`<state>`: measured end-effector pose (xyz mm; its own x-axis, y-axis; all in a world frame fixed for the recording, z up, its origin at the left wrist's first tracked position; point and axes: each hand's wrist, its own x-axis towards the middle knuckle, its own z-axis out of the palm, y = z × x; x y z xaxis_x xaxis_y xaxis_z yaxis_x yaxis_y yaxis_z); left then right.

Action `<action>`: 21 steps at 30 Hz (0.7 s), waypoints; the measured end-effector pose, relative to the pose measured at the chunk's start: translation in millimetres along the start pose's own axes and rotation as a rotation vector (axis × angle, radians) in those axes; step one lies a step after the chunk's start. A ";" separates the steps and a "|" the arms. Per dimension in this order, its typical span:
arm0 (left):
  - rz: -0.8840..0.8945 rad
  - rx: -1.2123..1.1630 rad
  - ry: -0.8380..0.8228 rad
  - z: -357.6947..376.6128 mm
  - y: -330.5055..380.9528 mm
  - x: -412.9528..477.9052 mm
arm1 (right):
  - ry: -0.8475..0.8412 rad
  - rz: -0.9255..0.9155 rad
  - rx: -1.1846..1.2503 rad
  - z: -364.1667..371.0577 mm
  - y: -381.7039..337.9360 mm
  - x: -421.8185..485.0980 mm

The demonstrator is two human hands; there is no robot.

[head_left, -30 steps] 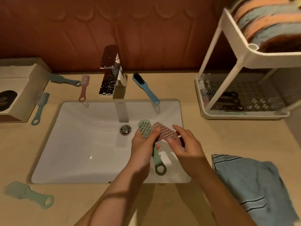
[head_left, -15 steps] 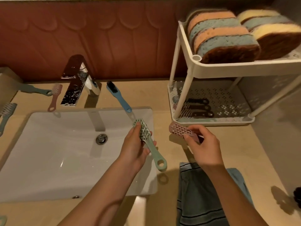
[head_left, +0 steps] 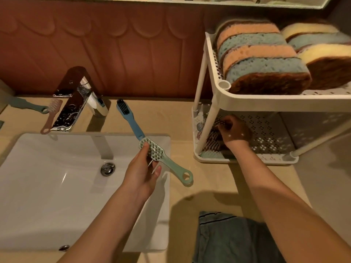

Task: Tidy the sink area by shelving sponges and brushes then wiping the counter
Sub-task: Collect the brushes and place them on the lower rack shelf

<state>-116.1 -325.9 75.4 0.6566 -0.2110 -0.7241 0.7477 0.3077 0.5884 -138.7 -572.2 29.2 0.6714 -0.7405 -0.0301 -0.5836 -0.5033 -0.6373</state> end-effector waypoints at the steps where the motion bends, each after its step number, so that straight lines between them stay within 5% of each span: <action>1: 0.002 -0.001 0.002 0.1 -0.1 0.2 | -0.005 -0.005 -0.044 4.2 -0.3 10.0; 21: -0.032 -0.053 -0.005 2.1 -4.6 1.2 | -0.160 0.009 -0.123 40.6 17.6 74.8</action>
<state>-118.6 -329.6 72.6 0.6333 -0.2260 -0.7401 0.7619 0.3494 0.5453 -80.2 -618.3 -15.6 0.7242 -0.6700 -0.1631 -0.6347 -0.5552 -0.5376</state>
